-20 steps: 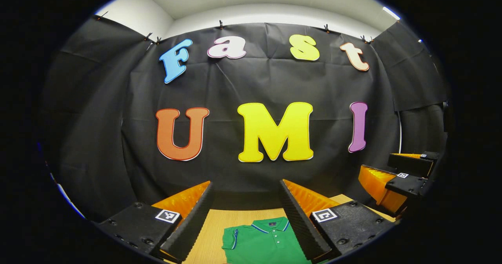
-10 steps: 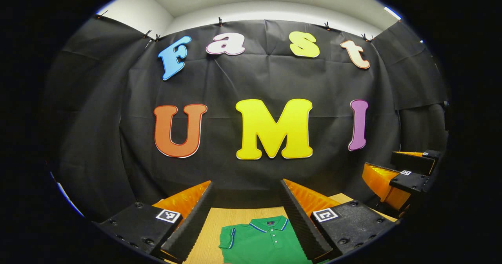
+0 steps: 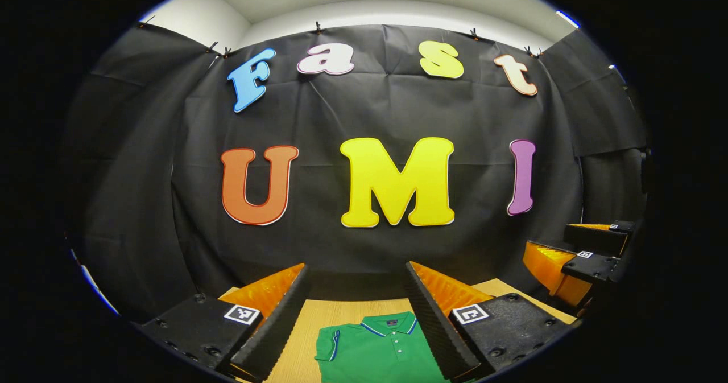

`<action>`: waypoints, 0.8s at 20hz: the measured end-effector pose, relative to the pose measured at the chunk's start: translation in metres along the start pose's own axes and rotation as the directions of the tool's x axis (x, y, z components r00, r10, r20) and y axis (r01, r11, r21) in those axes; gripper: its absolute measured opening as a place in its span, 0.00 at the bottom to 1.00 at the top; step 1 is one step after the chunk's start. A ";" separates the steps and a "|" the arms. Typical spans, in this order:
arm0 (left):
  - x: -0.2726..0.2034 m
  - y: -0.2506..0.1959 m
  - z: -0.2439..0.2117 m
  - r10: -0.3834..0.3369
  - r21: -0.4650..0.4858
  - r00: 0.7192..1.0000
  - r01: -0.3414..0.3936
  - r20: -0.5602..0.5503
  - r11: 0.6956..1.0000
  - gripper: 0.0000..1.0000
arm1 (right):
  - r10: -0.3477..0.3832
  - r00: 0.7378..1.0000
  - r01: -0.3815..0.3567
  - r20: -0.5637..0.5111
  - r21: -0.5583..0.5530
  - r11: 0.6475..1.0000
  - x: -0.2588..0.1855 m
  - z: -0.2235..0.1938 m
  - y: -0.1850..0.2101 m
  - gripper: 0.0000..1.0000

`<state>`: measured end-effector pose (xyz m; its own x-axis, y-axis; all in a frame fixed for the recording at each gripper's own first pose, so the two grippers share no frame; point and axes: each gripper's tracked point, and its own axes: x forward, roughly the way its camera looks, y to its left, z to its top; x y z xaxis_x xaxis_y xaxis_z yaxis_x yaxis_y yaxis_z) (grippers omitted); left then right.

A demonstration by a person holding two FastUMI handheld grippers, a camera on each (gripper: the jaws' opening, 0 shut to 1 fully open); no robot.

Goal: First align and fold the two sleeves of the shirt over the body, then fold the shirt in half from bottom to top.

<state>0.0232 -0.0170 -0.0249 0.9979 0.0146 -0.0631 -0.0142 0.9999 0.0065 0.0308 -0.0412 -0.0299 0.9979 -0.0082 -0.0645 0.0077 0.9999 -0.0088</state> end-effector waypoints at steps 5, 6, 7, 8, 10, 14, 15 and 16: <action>0.004 -0.004 -0.005 0.013 0.007 1.000 -0.013 -0.008 1.000 1.00 | 0.018 0.998 -0.018 -0.060 -0.004 1.000 0.018 -0.033 -0.013 0.95; 0.005 -0.006 -0.007 0.014 0.007 1.000 -0.014 -0.009 1.000 1.00 | 0.021 0.996 -0.022 -0.083 -0.010 1.000 0.025 -0.045 -0.016 0.95; 0.005 -0.007 -0.009 0.015 0.007 1.000 -0.014 -0.012 1.000 1.00 | 0.026 0.994 -0.028 -0.103 -0.016 0.999 0.031 -0.059 -0.019 0.95; 0.006 -0.009 -0.011 0.017 0.007 1.000 -0.016 -0.016 1.000 1.00 | 0.032 0.991 -0.034 -0.127 -0.017 0.999 0.039 -0.073 -0.022 0.95; 0.008 -0.008 -0.015 0.027 0.013 0.999 -0.027 -0.025 1.000 1.00 | 0.041 0.983 -0.043 -0.180 -0.008 0.999 0.055 -0.101 -0.029 0.97; 0.014 -0.009 -0.021 0.050 0.001 0.998 -0.050 -0.032 0.999 1.00 | 0.046 0.956 -0.047 -0.291 0.003 0.999 0.094 -0.164 -0.046 0.95; 0.016 -0.009 -0.021 0.054 0.000 0.998 -0.054 -0.032 0.999 1.00 | 0.047 0.947 -0.049 -0.319 0.001 0.999 0.105 -0.180 -0.051 0.97; 0.018 -0.009 -0.022 0.053 -0.002 0.998 -0.054 -0.033 0.999 1.00 | 0.046 0.935 -0.048 -0.351 0.004 0.999 0.114 -0.198 -0.056 0.95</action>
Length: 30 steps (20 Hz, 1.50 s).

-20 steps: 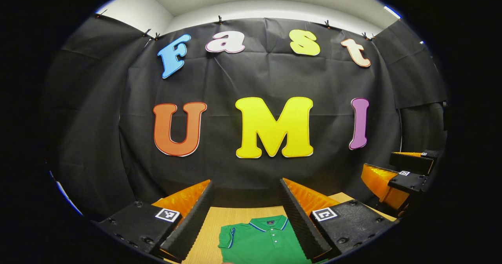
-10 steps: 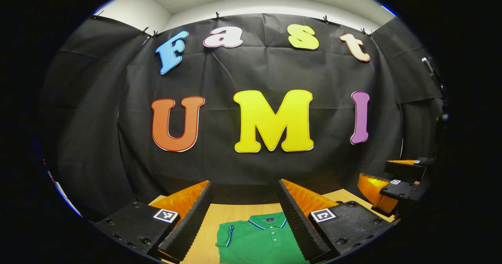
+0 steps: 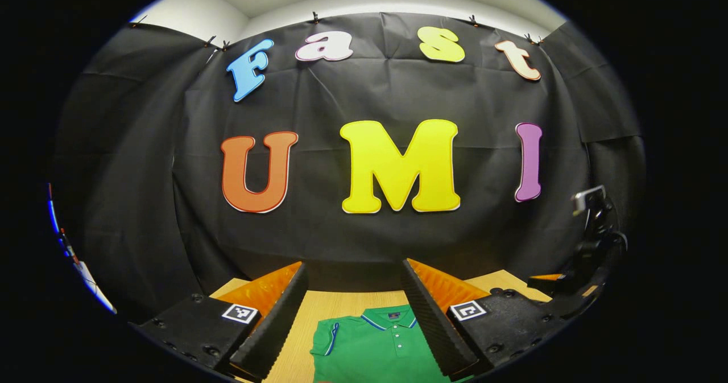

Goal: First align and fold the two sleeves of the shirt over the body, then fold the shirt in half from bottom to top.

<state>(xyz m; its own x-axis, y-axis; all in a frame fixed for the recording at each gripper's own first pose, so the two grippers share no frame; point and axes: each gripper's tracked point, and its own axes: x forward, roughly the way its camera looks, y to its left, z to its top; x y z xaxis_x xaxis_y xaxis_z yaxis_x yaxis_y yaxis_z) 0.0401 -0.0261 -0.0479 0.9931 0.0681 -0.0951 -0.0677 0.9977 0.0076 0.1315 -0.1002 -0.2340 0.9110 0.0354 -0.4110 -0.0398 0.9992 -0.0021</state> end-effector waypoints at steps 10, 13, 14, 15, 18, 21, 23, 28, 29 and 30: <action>0.007 0.007 -0.005 0.048 0.049 0.999 -0.047 -0.017 0.998 1.00 | -0.016 0.966 0.014 -0.260 -0.008 1.000 0.119 -0.121 -0.037 0.95; 0.009 0.007 -0.008 0.049 0.059 0.998 -0.047 -0.025 0.997 1.00 | -0.001 0.946 -0.004 -0.325 -0.013 1.000 0.131 -0.146 -0.041 0.95; 0.009 0.006 -0.011 0.047 0.062 0.998 -0.045 -0.033 0.997 1.00 | 0.004 0.941 -0.008 -0.338 -0.011 1.000 0.136 -0.153 -0.041 0.96; 0.010 0.005 -0.015 0.043 0.066 0.998 -0.040 -0.041 0.997 1.00 | 0.008 0.937 -0.011 -0.350 -0.006 1.000 0.137 -0.155 -0.042 0.94; 0.013 -0.007 -0.020 0.025 0.081 0.998 -0.020 -0.058 0.996 1.00 | 0.061 0.919 -0.040 -0.388 0.062 0.997 0.141 -0.165 -0.038 0.70; 0.012 -0.016 -0.023 0.004 0.093 0.998 0.001 -0.063 0.996 1.00 | 0.097 0.911 -0.066 -0.400 0.090 0.994 0.147 -0.165 -0.035 0.26; 0.013 -0.020 -0.025 -0.008 0.091 0.998 0.014 -0.069 0.996 1.00 | 0.111 0.907 -0.079 -0.406 0.094 0.992 0.145 -0.163 -0.032 0.09; 0.014 -0.028 -0.024 -0.031 0.087 0.997 0.037 -0.066 0.996 1.00 | 0.140 0.915 -0.098 -0.379 0.129 0.987 0.135 -0.144 -0.031 0.00; 0.015 -0.029 -0.023 -0.034 0.084 0.997 0.040 -0.065 0.996 1.00 | 0.143 0.922 -0.099 -0.361 0.138 0.985 0.131 -0.135 -0.032 0.02; 0.015 -0.030 -0.024 -0.037 0.081 0.997 0.042 -0.064 0.996 1.00 | 0.142 0.927 -0.101 -0.347 0.135 0.986 0.126 -0.128 -0.033 0.02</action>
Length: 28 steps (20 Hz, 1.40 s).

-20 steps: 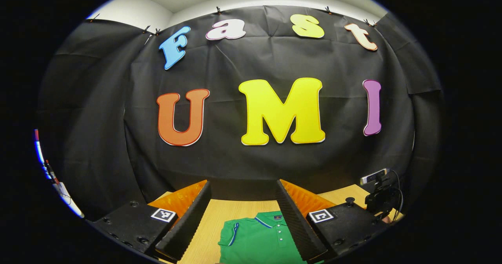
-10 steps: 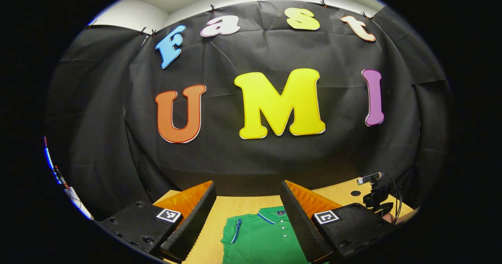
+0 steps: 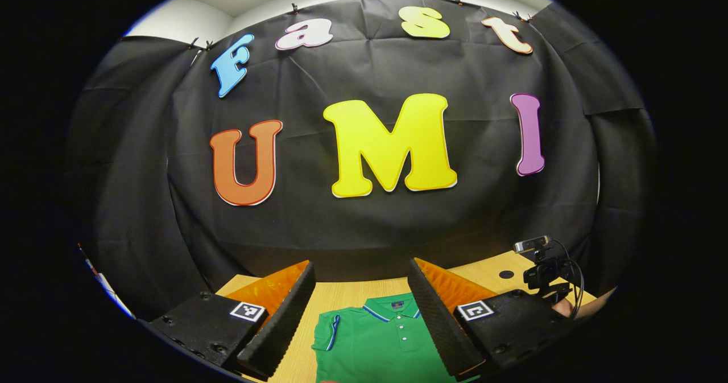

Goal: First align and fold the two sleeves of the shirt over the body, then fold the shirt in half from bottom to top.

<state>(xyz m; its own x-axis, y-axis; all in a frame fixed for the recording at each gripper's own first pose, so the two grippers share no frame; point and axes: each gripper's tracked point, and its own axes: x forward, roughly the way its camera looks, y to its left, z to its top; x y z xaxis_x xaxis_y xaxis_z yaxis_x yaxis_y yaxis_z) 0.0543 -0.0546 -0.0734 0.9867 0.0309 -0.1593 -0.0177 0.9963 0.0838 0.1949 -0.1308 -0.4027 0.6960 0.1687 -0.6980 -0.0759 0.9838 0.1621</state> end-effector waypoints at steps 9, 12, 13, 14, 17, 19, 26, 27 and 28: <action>-0.005 0.011 0.007 0.013 -0.016 1.000 -0.012 0.010 1.000 1.00 | -0.021 0.998 0.021 0.054 0.001 1.000 -0.022 0.049 0.036 0.00; -0.011 0.024 0.007 0.037 -0.036 0.999 -0.036 0.013 0.999 1.00 | -0.001 0.999 0.002 0.047 -0.014 1.000 -0.025 0.052 0.073 0.00; -0.012 0.028 0.006 0.045 -0.042 0.999 -0.044 0.012 0.998 1.00 | 0.009 0.999 -0.008 0.040 -0.024 1.000 -0.024 0.050 0.086 0.00; -0.015 0.034 0.004 0.055 -0.046 0.998 -0.055 0.007 0.997 1.00 | 0.013 0.999 -0.013 0.029 -0.031 0.999 -0.020 0.047 0.099 0.00; -0.023 0.054 0.000 0.090 -0.044 0.996 -0.090 -0.002 0.995 1.00 | 0.029 1.000 -0.029 -0.004 -0.018 0.999 -0.005 0.036 0.134 0.00; -0.030 0.067 0.000 0.113 -0.034 0.994 -0.113 -0.004 0.993 1.00 | 0.028 0.999 -0.028 -0.025 -0.013 1.000 0.009 0.024 0.151 0.00; -0.038 0.100 -0.007 0.156 -0.035 0.988 -0.156 -0.016 0.987 1.00 | 0.089 0.995 -0.088 0.039 -0.022 0.996 -0.003 0.025 0.206 0.74; -0.038 0.101 -0.008 0.152 -0.036 0.988 -0.152 -0.015 0.988 1.00 | 0.083 0.995 -0.081 0.063 -0.034 0.996 -0.010 0.032 0.208 0.94; -0.034 0.102 -0.008 0.144 -0.039 0.989 -0.145 -0.014 0.989 1.00 | 0.076 0.993 -0.073 0.087 -0.040 0.997 -0.022 0.037 0.209 0.96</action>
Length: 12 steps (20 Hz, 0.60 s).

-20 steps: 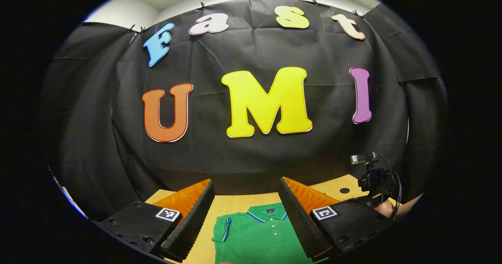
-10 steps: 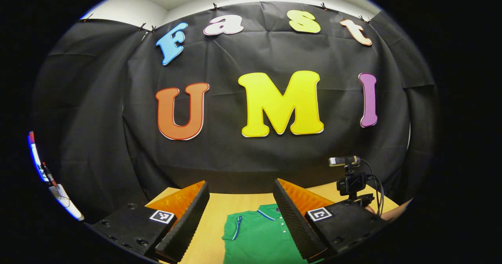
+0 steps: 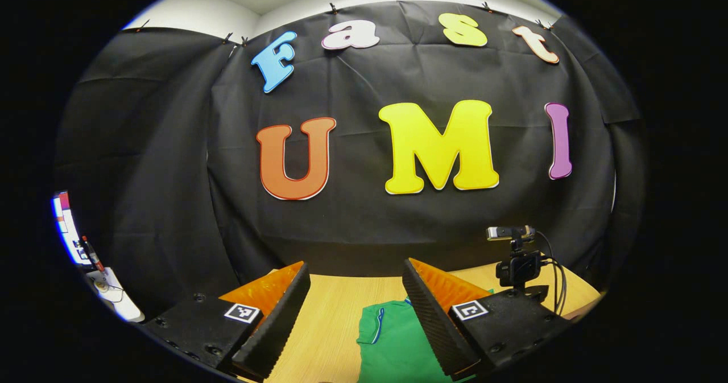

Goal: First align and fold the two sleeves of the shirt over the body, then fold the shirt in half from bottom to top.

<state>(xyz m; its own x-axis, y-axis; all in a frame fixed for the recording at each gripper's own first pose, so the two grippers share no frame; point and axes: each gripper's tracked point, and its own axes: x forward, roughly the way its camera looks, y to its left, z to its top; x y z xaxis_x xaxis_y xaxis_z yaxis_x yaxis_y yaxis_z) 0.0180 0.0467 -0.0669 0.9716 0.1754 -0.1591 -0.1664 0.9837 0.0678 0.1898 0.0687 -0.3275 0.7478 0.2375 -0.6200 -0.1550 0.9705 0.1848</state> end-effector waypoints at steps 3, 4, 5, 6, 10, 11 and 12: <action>0.012 0.000 -0.016 -0.041 -0.026 0.999 0.041 -0.014 0.999 1.00 | -0.023 0.997 0.024 0.068 -0.021 0.999 -0.034 0.020 -0.002 0.96; 0.018 -0.001 -0.023 -0.057 -0.032 0.998 0.056 -0.022 0.998 1.00 | -0.032 0.996 0.034 0.088 -0.029 0.999 -0.048 0.025 -0.005 0.96; 0.023 -0.003 -0.033 -0.073 -0.031 0.997 0.072 -0.033 0.997 1.00 | -0.047 0.993 0.051 0.110 -0.033 0.998 -0.064 0.031 -0.010 0.96; 0.030 -0.005 -0.043 -0.090 -0.026 0.995 0.089 -0.049 0.996 1.00 | -0.062 0.989 0.067 0.131 -0.031 0.997 -0.079 0.035 -0.014 0.96; 0.055 -0.015 -0.091 -0.147 -0.044 0.982 0.143 -0.118 0.989 1.00 | -0.112 0.976 0.115 0.188 -0.008 0.993 -0.141 0.043 -0.027 0.96; 0.061 -0.019 -0.104 -0.164 -0.059 0.977 0.157 -0.140 0.986 1.00 | -0.117 0.973 0.121 0.201 -0.007 0.993 -0.155 0.045 -0.029 0.96; 0.068 -0.024 -0.119 -0.180 -0.066 0.970 0.172 -0.163 0.983 1.00 | -0.121 0.971 0.125 0.209 -0.005 0.992 -0.169 0.045 -0.028 0.92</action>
<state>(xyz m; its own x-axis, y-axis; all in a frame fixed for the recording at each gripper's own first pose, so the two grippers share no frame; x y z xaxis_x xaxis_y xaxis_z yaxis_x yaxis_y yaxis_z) 0.0675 0.0394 -0.1970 0.9450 -0.0010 -0.3270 -0.0078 0.9996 -0.0254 0.0968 -0.0005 -0.1940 0.8791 0.1044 -0.4650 -0.0638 0.9927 0.1023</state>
